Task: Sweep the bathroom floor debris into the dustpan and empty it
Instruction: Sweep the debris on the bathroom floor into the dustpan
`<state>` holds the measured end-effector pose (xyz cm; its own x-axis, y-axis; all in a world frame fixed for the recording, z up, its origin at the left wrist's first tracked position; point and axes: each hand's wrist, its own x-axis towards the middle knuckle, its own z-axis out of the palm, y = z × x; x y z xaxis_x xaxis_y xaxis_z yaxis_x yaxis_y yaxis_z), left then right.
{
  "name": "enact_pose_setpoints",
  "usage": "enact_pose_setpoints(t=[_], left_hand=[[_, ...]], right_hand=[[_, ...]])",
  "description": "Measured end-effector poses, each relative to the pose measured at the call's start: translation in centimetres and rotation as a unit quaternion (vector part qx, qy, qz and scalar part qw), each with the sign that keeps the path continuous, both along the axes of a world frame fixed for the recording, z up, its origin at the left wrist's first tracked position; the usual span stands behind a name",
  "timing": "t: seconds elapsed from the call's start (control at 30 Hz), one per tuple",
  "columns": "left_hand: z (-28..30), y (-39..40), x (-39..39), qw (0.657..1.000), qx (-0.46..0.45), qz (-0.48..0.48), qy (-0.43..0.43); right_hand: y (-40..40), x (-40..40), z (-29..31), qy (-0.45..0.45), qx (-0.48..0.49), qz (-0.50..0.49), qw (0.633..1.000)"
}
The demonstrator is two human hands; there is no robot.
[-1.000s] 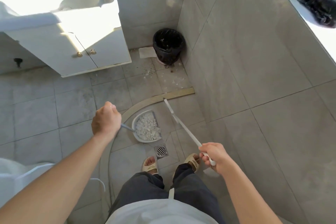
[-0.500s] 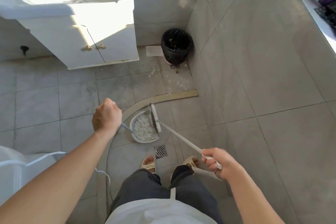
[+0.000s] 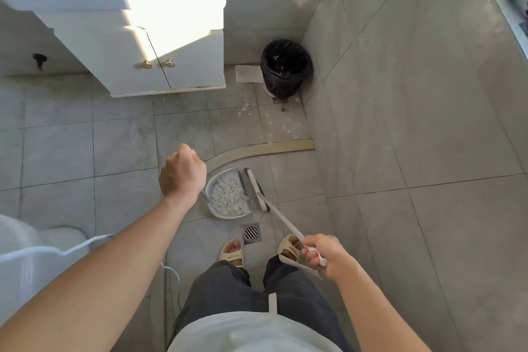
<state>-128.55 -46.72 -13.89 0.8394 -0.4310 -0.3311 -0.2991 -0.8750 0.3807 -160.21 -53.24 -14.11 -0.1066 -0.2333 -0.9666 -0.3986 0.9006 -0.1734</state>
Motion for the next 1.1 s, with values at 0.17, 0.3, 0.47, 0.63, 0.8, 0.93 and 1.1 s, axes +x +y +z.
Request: enact_pose_setpoints(t=[0.17, 0.3, 0.47, 0.63, 0.8, 0.93, 1.1], left_hand=[[0.3, -0.1, -0.4, 1.0, -0.01, -0.008, 0.005], [0.5, 0.1, -0.8, 1.0, -0.015, -0.011, -0.005], [0.7, 0.1, -1.3, 1.0, -0.019, -0.009, -0.008], [0.8, 0.3, -1.7, 1.0, -0.015, -0.007, -0.011], [1.1, 0.4, -2.1, 1.0, -0.006, 0.004, -0.013], [1.2, 0.2, -2.4, 1.0, 0.003, 0.01, -0.012], [1.7, 0.4, -3.1, 0.999, 0.032, 0.024, 0.006]], right_hand=[[-2.1, -2.5, 2.9, -0.011, -0.018, -0.008, 1.0], [-2.0, -1.5, 2.9, 0.012, -0.035, 0.035, 0.999], [-1.1, 1.9, 1.2, 0.016, -0.02, 0.067, 0.997], [-2.7, 0.7, 2.1, 0.001, 0.007, 0.078, 0.997], [-4.2, -2.1, 3.6, -0.005, -0.019, 0.111, 0.994], [-6.4, -3.2, 3.4, -0.002, -0.053, 0.138, 0.989], [-10.5, -4.3, 2.4, 0.012, -0.081, 0.158, 0.984]])
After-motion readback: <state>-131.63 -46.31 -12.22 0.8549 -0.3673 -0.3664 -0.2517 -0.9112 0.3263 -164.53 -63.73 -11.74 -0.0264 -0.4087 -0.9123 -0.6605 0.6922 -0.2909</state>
